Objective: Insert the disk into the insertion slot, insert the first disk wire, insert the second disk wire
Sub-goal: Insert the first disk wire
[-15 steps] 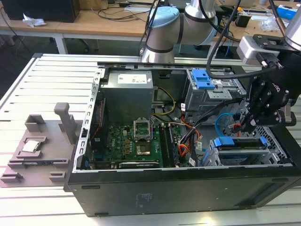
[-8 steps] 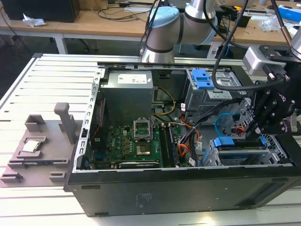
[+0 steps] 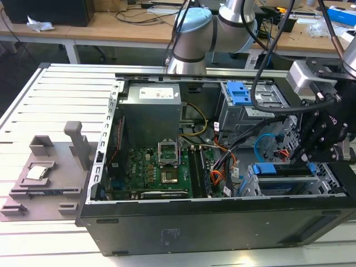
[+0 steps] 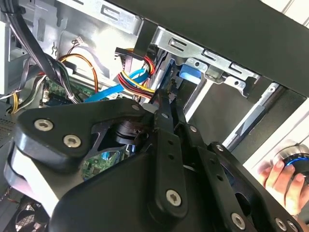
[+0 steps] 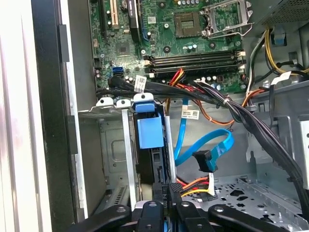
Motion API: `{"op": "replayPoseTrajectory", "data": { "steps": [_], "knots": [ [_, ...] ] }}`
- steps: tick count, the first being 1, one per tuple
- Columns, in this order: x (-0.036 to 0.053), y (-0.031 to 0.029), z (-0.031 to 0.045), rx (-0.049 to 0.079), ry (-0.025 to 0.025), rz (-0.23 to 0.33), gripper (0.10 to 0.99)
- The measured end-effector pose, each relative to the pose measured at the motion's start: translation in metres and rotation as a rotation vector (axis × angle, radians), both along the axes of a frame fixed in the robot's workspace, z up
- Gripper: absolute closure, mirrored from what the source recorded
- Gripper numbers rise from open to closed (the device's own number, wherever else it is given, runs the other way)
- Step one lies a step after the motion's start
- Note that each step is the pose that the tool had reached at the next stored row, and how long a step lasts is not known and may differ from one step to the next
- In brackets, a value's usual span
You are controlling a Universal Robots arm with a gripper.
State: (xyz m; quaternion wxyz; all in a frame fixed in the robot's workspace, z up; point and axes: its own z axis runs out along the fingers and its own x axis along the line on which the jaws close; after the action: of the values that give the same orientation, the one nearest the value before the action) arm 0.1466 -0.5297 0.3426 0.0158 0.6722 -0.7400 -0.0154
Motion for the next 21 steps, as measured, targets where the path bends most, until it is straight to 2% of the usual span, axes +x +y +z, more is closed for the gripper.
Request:
{"op": "replayPoseTrajectory", "data": {
  "steps": [4,10,12,13,14,15,16,17,19,21],
  "knots": [
    [0.0017,0.0000,-0.0044,0.000,-0.0002,0.000,0.922],
    [0.0023,0.0000,-0.0070,0.000,0.0000,0.000,0.922],
    [0.0024,0.0001,-0.0078,0.002,-0.0002,0.000,0.910],
    [0.0024,0.0001,-0.0077,0.001,0.0000,0.000,0.847],
    [0.0024,0.0000,-0.0064,0.000,0.0000,0.000,0.847],
    [0.0023,0.0000,-0.0024,0.000,0.0000,0.000,0.847],
    [0.0023,0.0000,0.0081,0.000,0.0000,0.000,0.847],
    [0.0023,0.0004,0.0148,0.000,0.0000,0.000,0.847],
    [0.0023,0.0012,0.0247,0.000,0.0000,0.000,0.863],
    [0.0023,0.0018,0.0347,0.000,0.0000,0.000,0.980]
  ]
}}
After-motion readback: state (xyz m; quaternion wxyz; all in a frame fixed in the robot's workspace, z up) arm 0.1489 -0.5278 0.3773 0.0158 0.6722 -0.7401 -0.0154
